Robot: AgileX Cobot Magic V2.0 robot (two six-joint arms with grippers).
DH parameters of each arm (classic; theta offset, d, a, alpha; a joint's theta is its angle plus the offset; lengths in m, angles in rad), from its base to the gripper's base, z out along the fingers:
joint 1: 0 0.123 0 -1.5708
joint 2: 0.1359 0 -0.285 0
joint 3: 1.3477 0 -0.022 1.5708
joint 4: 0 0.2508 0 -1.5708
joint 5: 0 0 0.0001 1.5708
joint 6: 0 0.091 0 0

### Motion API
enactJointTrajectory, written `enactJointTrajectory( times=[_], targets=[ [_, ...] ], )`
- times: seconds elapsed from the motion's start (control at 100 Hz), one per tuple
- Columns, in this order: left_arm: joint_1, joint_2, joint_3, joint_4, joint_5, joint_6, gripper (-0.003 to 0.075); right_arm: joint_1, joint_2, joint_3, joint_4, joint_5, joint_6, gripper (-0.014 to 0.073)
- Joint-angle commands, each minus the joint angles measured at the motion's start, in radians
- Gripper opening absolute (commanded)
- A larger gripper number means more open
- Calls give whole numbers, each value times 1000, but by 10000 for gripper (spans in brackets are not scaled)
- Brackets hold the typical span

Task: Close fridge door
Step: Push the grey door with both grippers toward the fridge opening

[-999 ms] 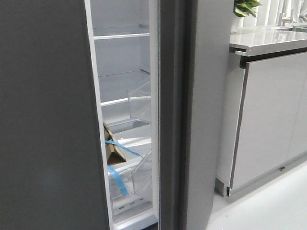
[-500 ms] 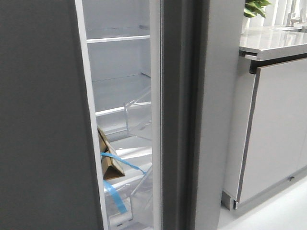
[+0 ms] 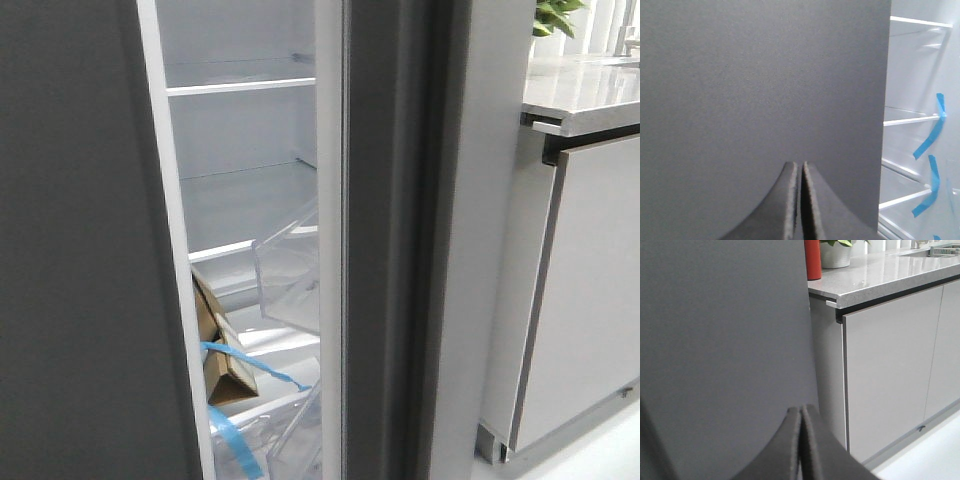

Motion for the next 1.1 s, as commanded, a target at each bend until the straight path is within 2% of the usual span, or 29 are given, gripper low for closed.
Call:
enactJointTrajectory(
  times=[0.0, 1.009, 1.089],
  targets=[
    [-3, -10, 35, -4, -73, -2, -20, -6, -15, 18, -8, -80, -1, -46],
    [-3, -10, 35, -4, -73, -2, -20, -6, -15, 18, -8, -80, -1, -46],
    [-3, -10, 35, -4, -73, -2, -20, -6, -15, 18, 76, -117, -1, -46]
  ],
)
